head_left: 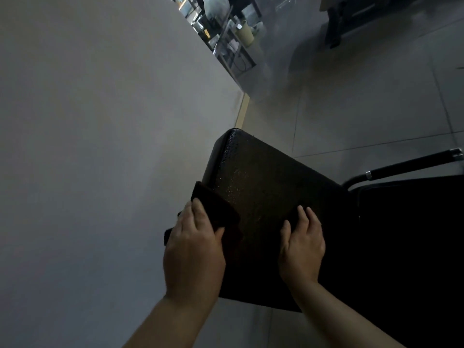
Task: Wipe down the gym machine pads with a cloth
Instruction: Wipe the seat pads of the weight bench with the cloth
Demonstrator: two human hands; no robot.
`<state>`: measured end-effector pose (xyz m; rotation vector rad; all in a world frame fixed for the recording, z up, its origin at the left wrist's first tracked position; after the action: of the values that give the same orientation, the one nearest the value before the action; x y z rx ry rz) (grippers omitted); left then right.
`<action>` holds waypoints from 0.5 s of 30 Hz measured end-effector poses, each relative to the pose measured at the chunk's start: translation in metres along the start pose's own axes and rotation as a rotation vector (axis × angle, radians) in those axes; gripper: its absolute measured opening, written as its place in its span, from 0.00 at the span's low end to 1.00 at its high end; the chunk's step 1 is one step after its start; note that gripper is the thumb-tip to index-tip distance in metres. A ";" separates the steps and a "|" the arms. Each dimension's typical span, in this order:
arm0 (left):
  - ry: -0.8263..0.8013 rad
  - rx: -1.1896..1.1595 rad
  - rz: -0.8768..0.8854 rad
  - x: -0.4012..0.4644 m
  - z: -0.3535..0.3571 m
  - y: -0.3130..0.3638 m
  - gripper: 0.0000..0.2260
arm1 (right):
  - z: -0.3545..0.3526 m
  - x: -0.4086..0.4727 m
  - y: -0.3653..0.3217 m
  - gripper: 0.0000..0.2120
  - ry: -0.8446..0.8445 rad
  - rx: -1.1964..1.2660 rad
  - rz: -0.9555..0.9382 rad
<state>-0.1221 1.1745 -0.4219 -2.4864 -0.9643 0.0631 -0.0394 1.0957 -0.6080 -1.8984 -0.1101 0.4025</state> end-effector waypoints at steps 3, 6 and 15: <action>-0.006 -0.038 -0.064 0.039 -0.013 0.016 0.30 | 0.000 0.001 0.000 0.26 -0.023 -0.020 0.000; 0.054 -0.077 -0.093 0.080 -0.023 0.028 0.23 | 0.001 0.001 0.001 0.27 -0.047 -0.044 -0.005; 0.080 -0.243 -0.028 0.090 -0.016 0.020 0.22 | -0.001 0.000 0.001 0.26 -0.014 -0.061 0.004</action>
<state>-0.0385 1.2131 -0.4051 -2.6710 -1.0256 -0.1711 -0.0391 1.0943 -0.6082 -1.9566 -0.1298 0.4194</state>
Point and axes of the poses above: each hand's wrist, its own x-axis towards the middle knuckle, its own z-axis out of the palm, y = z × x, the point moved 7 cm from there along x, towards the middle knuckle, and after that the axes turned 4 degrees about x, right-handed, at the moved point
